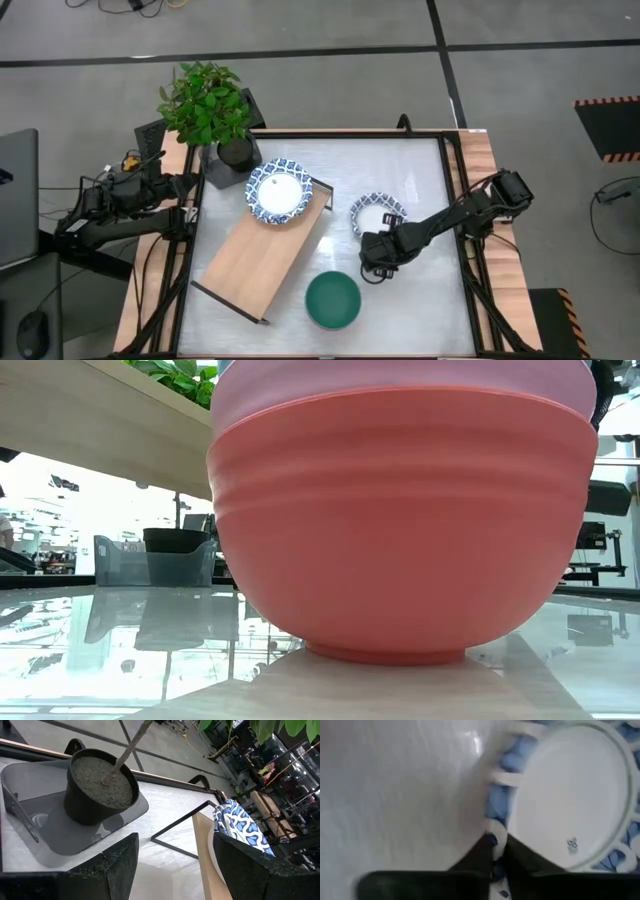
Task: Place and stack bowls onto a shelf
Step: Stack the white patterned bowl on the white patterned bowl on the shelf
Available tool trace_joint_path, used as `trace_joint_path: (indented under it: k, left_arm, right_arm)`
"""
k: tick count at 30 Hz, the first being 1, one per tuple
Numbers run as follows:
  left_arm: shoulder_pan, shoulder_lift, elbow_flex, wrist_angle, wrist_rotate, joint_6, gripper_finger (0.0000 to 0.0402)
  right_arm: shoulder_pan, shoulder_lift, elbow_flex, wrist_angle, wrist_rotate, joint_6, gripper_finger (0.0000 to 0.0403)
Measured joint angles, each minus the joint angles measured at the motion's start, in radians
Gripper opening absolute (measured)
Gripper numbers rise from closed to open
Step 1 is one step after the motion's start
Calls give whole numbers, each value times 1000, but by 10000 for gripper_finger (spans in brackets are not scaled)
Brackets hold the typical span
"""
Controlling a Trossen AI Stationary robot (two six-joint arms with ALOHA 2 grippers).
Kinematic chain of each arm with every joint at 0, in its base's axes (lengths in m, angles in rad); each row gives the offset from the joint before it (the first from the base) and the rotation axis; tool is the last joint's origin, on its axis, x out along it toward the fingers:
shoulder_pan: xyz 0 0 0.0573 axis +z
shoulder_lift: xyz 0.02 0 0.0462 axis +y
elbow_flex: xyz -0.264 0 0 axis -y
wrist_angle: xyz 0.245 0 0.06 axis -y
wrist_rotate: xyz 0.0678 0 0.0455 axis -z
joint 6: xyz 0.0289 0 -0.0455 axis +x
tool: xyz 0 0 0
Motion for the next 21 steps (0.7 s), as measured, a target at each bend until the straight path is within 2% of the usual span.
trace_joint_path:
  k: [2,8,16,21]
  left_arm:
    - [0,0,0,0,0,0,242]
    - [0,0,0,0,-5,-11,242]
    - [0,0,0,0,-17,-30,242]
    - [0,0,0,0,-18,-32,242]
  right_arm:
    - [0,0,15,-16,-1,-6,21]
    - [-24,-4,110,-137,4,-32,20]
    - [-118,-103,241,-332,187,-154,20]
    - [-195,-185,325,-317,310,-248,20]
